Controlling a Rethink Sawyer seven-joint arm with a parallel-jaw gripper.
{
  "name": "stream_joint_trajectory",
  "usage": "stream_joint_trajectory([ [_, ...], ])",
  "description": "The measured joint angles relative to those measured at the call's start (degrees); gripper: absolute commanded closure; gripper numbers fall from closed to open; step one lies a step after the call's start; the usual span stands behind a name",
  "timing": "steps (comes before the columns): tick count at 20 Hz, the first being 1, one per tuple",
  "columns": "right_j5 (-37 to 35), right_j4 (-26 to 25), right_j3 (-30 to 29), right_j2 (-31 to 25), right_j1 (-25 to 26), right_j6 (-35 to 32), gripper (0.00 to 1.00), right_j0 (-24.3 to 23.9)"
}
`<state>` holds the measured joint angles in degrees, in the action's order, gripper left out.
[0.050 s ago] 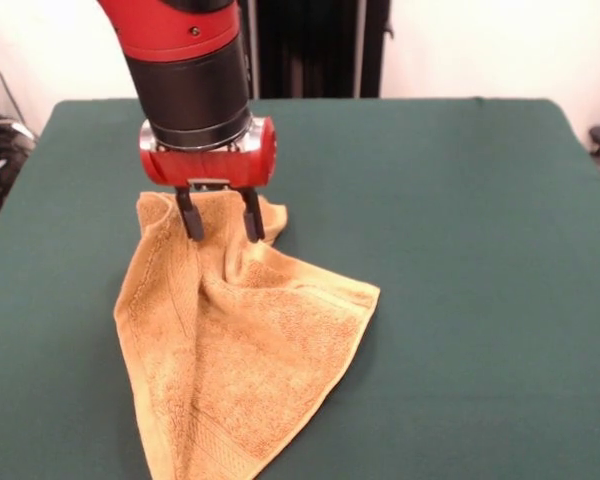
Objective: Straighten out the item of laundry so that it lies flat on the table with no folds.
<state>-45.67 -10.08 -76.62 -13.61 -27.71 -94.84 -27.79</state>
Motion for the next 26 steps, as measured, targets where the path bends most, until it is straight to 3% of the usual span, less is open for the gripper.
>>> stream_joint_trajectory([
  [6, 0.67, -0.39, 0.60, 0.02, 2.18, 0.00, 0.00, 0.04],
  [20, 3.80, -10.76, 6.68, 2.67, 9.54, 0.00, 0.00, 2.48],
  [26, 3.75, -14.63, 8.16, 3.38, 9.47, 0.00, 0.00, 4.71],
])
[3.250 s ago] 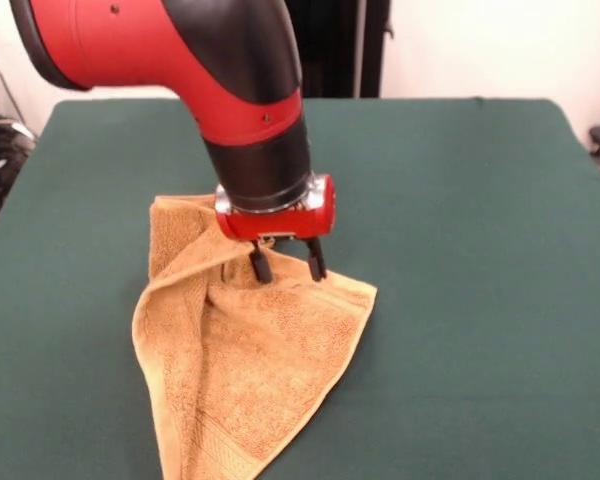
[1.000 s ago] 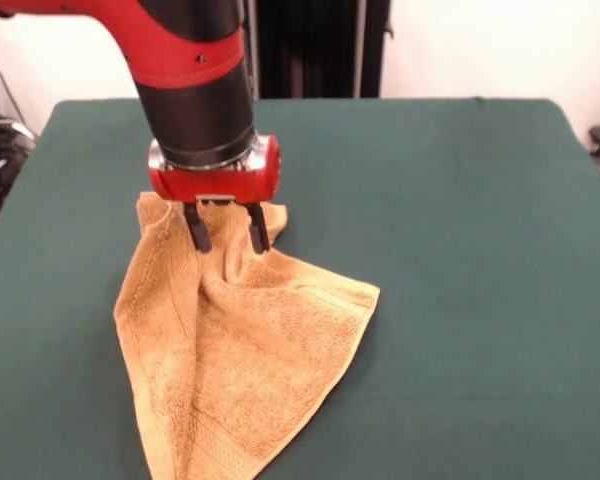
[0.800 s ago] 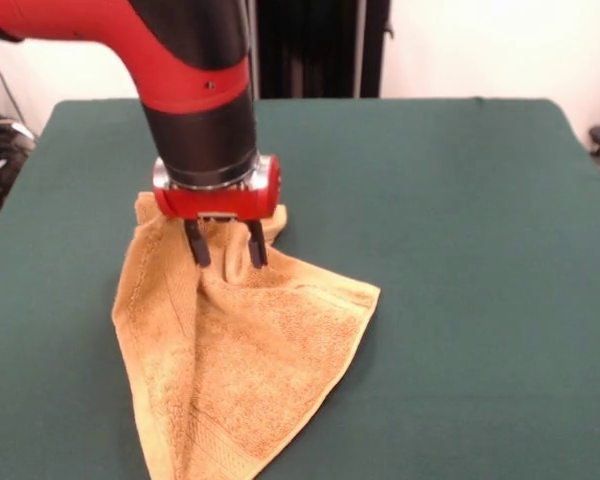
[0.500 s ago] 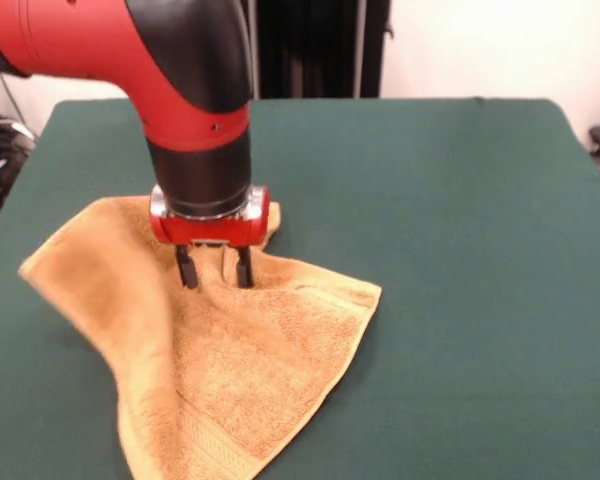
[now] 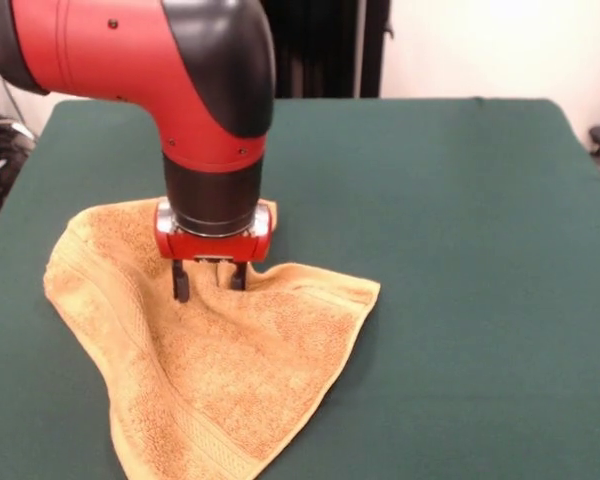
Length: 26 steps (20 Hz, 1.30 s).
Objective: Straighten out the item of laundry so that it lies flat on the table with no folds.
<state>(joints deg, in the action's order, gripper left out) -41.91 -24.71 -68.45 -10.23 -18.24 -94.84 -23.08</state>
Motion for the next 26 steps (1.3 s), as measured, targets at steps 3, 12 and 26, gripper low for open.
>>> stream_joint_trajectory([
  [3, 0.03, -1.52, 0.02, 0.07, -0.25, 0.00, 0.00, 0.55],
  [12, -1.73, 6.25, -1.37, -0.56, -0.25, 0.00, 0.00, -2.29],
  [26, -18.72, 27.37, -5.81, -0.90, -0.68, 0.00, 0.00, -6.44],
])
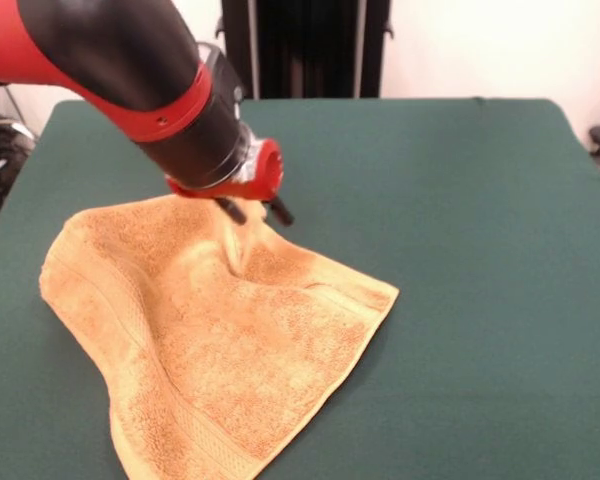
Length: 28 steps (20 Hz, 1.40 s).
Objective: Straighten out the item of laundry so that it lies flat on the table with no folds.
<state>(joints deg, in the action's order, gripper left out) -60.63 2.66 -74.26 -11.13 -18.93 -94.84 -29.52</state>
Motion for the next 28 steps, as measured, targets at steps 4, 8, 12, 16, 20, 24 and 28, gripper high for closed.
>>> stream_joint_trajectory([
  [4, -2.28, 2.44, -1.26, 0.00, -0.60, 0.00, 0.00, 0.37],
  [8, -2.45, 3.36, -1.99, 0.02, -1.54, 0.00, 0.00, 0.68],
  [12, -2.06, 1.70, -1.67, 0.44, -2.03, 0.00, 0.00, 1.44],
  [16, -0.90, -1.93, -0.53, 0.50, -2.29, 0.00, 0.00, 2.44],
  [20, 1.62, -5.65, 1.10, 0.51, -2.22, 0.00, 0.00, 2.66],
  [24, 4.36, -7.90, 2.57, 0.51, -1.79, 0.00, 0.00, 2.46],
  [28, 6.43, -9.53, 4.67, 0.51, -0.03, 0.00, 0.00, 2.24],
])
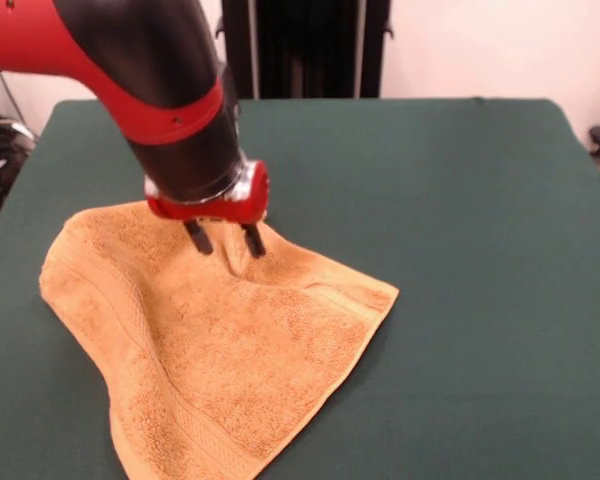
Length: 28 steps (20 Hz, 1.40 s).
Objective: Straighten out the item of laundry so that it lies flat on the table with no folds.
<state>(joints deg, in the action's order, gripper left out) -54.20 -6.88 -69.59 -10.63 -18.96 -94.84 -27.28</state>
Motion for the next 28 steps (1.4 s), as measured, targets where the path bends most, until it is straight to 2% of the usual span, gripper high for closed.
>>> stream_joint_trajectory([
  [9, 1.65, 1.83, 1.15, -1.23, 4.78, -0.01, 0.00, -1.99],
  [15, 1.71, 6.40, -0.23, -2.92, 5.17, 0.00, 0.00, -5.08],
  [28, 1.74, 9.03, -2.11, -3.64, 5.27, 0.00, 0.00, -6.65],
])
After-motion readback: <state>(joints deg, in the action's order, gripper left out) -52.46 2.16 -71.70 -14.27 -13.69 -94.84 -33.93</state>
